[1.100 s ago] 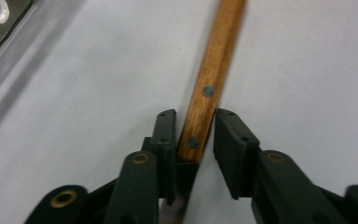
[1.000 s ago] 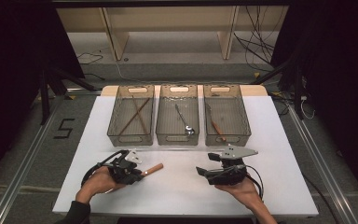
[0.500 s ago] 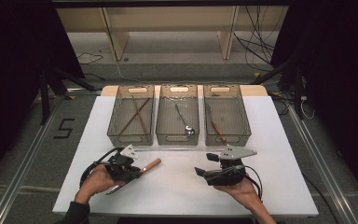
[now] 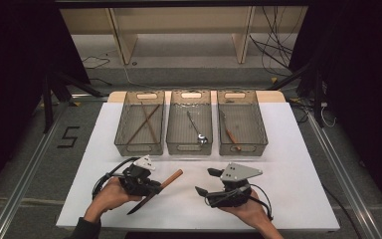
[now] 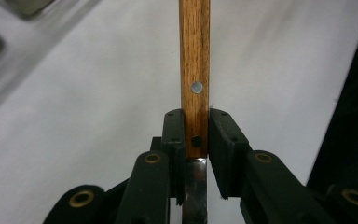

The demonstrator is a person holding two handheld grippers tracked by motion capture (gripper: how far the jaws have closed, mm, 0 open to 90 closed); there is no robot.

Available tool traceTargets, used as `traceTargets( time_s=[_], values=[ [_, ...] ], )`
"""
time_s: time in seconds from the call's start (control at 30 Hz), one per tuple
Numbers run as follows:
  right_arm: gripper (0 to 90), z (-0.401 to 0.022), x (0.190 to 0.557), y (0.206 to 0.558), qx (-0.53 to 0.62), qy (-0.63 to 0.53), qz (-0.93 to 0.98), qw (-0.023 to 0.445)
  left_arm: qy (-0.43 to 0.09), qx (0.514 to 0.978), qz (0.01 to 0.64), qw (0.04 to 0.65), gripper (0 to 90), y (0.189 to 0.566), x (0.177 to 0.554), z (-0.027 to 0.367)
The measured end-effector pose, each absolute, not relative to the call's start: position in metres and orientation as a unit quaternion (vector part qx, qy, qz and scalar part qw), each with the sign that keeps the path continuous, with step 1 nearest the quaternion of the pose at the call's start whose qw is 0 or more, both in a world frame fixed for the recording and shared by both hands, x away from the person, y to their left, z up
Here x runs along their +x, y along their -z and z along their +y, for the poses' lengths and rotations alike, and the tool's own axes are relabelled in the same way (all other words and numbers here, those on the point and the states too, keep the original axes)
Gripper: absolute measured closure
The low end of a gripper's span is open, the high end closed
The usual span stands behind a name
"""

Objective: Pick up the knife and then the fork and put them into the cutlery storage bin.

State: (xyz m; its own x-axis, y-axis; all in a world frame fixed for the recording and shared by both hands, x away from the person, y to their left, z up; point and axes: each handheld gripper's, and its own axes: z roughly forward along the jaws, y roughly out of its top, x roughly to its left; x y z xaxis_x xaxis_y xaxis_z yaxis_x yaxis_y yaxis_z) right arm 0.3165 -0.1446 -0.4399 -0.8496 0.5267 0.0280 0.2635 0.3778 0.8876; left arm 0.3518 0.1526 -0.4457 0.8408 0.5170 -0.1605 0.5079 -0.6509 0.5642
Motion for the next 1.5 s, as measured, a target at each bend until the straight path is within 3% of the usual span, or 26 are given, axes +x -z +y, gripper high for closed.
traceTargets(
  time_s=[0.37,0.57,1.0,1.5],
  values=[
    [30.2,-0.122,0.303,0.446,0.199,-0.491,0.838,0.135,0.005,0.91,0.27,0.314,76.8,0.447,0.347,0.138],
    [30.2,-0.116,0.296,0.444,0.173,-0.487,0.841,0.159,0.012,0.913,0.264,0.31,76.8,0.441,0.343,0.133],
    [31.8,-0.089,0.271,0.456,0.055,-0.4,0.865,0.298,0.032,0.921,0.25,0.296,76.8,0.436,0.334,0.121],
    [49.7,-0.069,0.253,0.481,-0.072,-0.281,0.848,0.443,0.044,0.931,0.232,0.277,76.8,0.437,0.328,0.112]
  ],
)
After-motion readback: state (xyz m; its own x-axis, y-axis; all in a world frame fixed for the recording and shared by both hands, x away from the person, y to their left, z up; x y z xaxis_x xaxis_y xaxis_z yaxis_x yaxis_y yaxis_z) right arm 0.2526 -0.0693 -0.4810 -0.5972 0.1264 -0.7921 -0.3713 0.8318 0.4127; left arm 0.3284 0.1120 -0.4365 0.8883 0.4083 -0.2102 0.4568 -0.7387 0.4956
